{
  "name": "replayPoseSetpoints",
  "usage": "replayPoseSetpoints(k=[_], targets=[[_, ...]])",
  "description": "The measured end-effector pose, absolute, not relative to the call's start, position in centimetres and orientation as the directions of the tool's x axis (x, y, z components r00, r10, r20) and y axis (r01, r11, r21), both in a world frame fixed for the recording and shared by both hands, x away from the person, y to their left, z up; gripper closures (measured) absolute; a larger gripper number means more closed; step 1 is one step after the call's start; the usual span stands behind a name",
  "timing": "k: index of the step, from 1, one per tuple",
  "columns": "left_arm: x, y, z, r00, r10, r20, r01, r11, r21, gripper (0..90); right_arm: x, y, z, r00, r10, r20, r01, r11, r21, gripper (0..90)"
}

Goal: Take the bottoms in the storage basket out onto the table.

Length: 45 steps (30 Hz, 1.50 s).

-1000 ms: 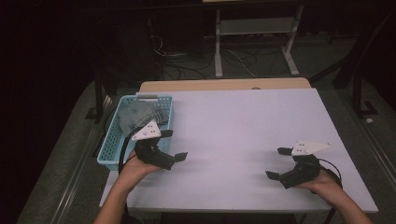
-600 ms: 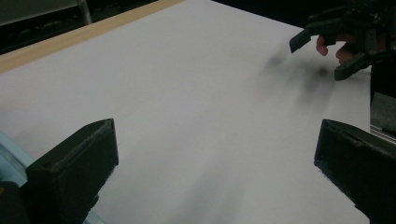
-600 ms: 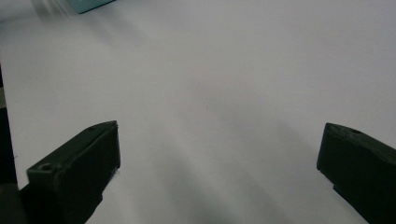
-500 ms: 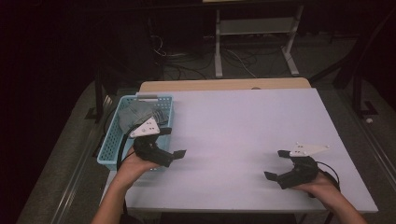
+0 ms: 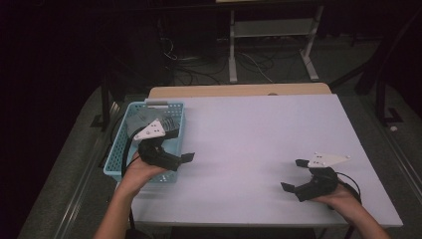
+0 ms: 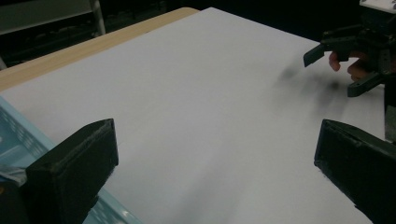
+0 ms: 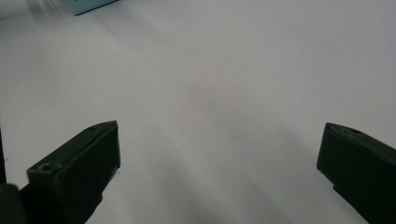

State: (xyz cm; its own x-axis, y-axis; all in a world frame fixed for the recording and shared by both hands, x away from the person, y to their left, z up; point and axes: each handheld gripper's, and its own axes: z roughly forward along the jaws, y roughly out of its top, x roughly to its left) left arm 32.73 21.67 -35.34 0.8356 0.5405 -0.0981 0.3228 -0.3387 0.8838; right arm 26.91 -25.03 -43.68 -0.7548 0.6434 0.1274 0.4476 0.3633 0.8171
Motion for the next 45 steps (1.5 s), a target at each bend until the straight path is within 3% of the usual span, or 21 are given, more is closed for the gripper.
replayPoseSetpoints(k=[45], targets=[[37.5,21.9,-34.0,0.796,0.602,-0.053,0.324,-0.351,0.879,0.0,27.3,-25.0,-43.8,-0.753,0.645,0.132,0.455,0.365,0.812,0.0]])
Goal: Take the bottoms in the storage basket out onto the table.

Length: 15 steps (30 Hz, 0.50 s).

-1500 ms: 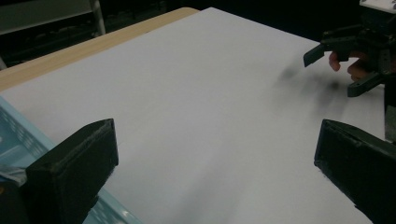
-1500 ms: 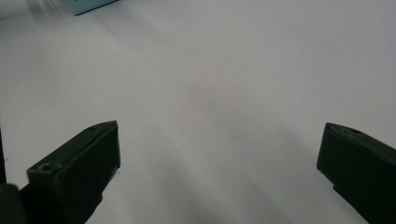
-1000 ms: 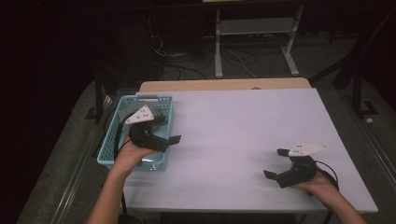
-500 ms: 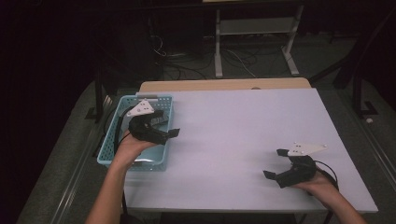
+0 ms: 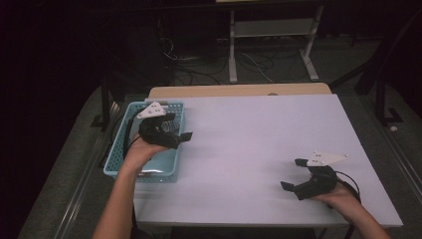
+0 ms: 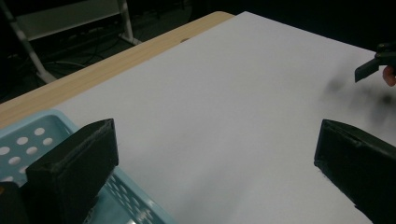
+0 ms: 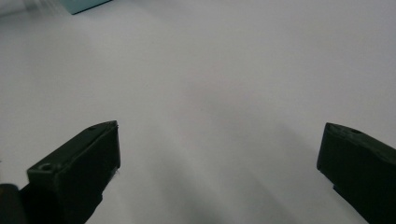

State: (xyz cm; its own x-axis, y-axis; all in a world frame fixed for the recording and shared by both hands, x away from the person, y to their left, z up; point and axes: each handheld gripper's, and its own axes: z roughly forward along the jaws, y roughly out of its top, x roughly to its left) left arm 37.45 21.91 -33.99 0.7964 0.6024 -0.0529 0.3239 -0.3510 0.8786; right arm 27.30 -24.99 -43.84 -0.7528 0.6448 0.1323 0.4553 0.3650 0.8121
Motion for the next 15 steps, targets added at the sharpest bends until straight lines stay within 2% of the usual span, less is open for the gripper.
replayPoseSetpoints(k=[15], targets=[[39.1,22.3,-33.7,0.774,0.631,-0.043,0.338,-0.355,0.871,0.0,27.4,-25.1,-43.8,-0.749,0.649,0.135,0.459,0.360,0.812,0.0]])
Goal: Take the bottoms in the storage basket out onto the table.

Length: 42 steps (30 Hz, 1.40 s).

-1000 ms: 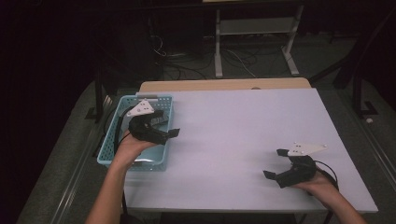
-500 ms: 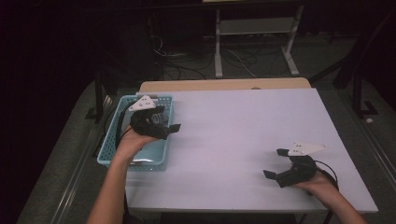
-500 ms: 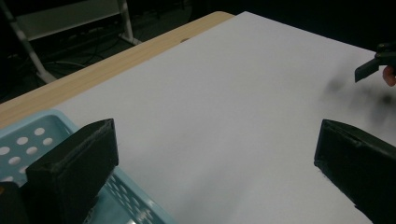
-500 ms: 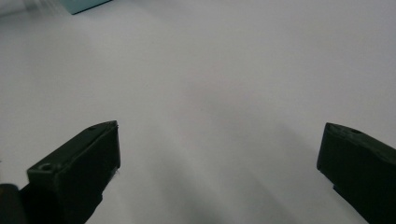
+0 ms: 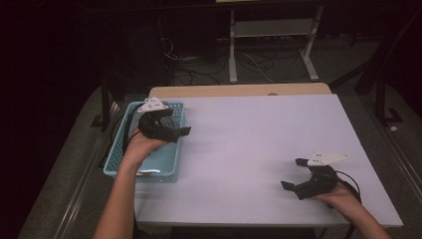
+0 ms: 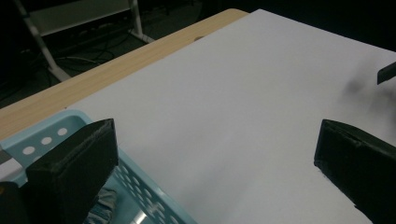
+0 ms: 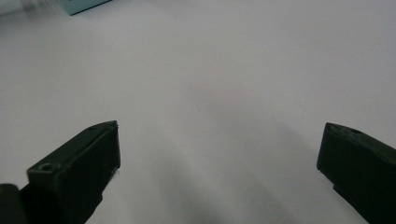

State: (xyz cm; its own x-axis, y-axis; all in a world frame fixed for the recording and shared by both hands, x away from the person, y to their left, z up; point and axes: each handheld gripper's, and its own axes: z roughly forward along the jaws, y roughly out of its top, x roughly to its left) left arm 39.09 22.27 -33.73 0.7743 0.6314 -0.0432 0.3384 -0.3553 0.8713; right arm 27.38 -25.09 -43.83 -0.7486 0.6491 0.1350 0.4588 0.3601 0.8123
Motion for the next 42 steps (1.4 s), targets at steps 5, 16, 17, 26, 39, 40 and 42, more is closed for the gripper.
replayPoseSetpoints(k=[5,16,17,26,39,40,42], targets=[[39.5,22.4,-33.5,0.770,0.637,-0.039,0.337,-0.354,0.872,0.0,27.4,-25.1,-43.8,-0.747,0.651,0.136,0.460,0.357,0.813,0.0],[40.6,22.3,-33.0,0.760,0.649,-0.028,0.335,-0.355,0.873,0.0,27.4,-25.2,-43.8,-0.747,0.650,0.137,0.460,0.357,0.813,0.0],[40.7,22.3,-33.0,0.759,0.651,-0.025,0.334,-0.355,0.873,0.0,27.4,-25.2,-43.8,-0.747,0.651,0.137,0.460,0.357,0.813,0.0],[42.1,22.2,-32.2,0.752,0.659,0.001,0.321,-0.369,0.872,0.0,27.3,-25.1,-43.9,-0.747,0.650,0.140,0.461,0.355,0.813,0.0],[44.3,22.4,-31.0,0.740,0.673,0.000,0.308,-0.338,0.889,0.0,27.5,-25.2,-43.9,-0.741,0.656,0.145,0.466,0.347,0.814,0.0],[44.5,22.4,-30.9,0.738,0.675,-0.001,0.310,-0.338,0.889,0.0,27.5,-25.2,-43.9,-0.740,0.656,0.145,0.467,0.347,0.814,0.0],[45.0,22.4,-30.8,0.736,0.677,0.001,0.312,-0.341,0.887,0.0,27.5,-25.3,-43.9,-0.740,0.656,0.147,0.468,0.347,0.813,0.0]])
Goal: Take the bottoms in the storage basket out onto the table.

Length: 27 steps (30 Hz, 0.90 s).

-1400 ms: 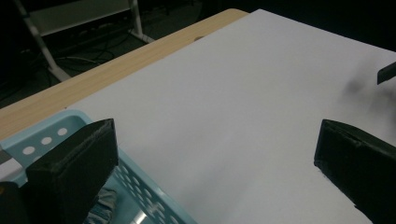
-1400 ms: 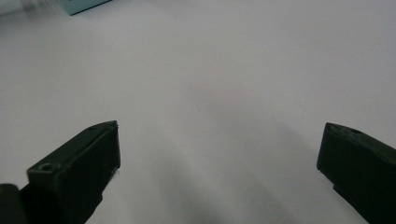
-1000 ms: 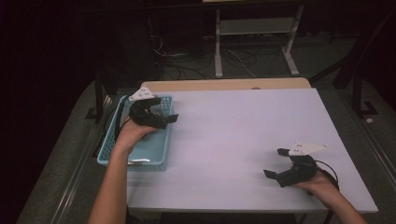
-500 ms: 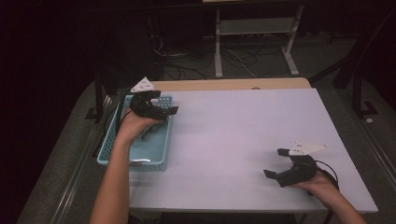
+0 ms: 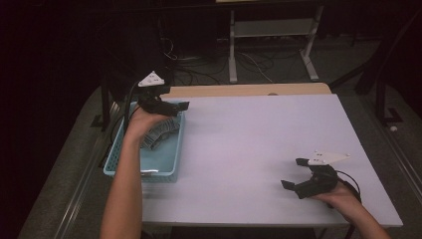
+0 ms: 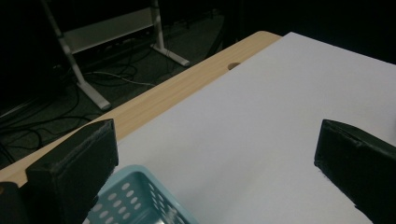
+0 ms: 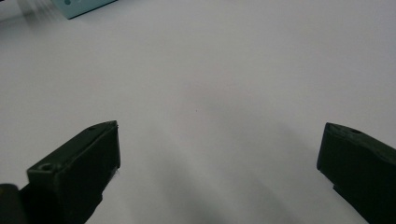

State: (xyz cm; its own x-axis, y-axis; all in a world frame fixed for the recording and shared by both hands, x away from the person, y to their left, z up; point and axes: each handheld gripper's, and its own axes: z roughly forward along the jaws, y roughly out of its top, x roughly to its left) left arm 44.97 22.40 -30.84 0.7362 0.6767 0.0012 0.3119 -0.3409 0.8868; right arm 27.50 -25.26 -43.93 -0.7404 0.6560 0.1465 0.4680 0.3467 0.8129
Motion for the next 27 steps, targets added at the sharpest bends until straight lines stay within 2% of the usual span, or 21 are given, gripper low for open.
replayPoseSetpoints(k=[10,27], targets=[[46.0,22.7,-31.3,0.715,0.699,0.018,0.316,-0.346,0.884,0.0,27.5,-25.2,-44.1,-0.734,0.664,0.143,0.475,0.351,0.807,0.0],[46.9,25.4,-31.2,0.645,0.762,0.058,0.341,-0.355,0.870,0.0,27.6,-24.8,-44.4,-0.727,0.672,0.141,0.489,0.363,0.793,0.0]])
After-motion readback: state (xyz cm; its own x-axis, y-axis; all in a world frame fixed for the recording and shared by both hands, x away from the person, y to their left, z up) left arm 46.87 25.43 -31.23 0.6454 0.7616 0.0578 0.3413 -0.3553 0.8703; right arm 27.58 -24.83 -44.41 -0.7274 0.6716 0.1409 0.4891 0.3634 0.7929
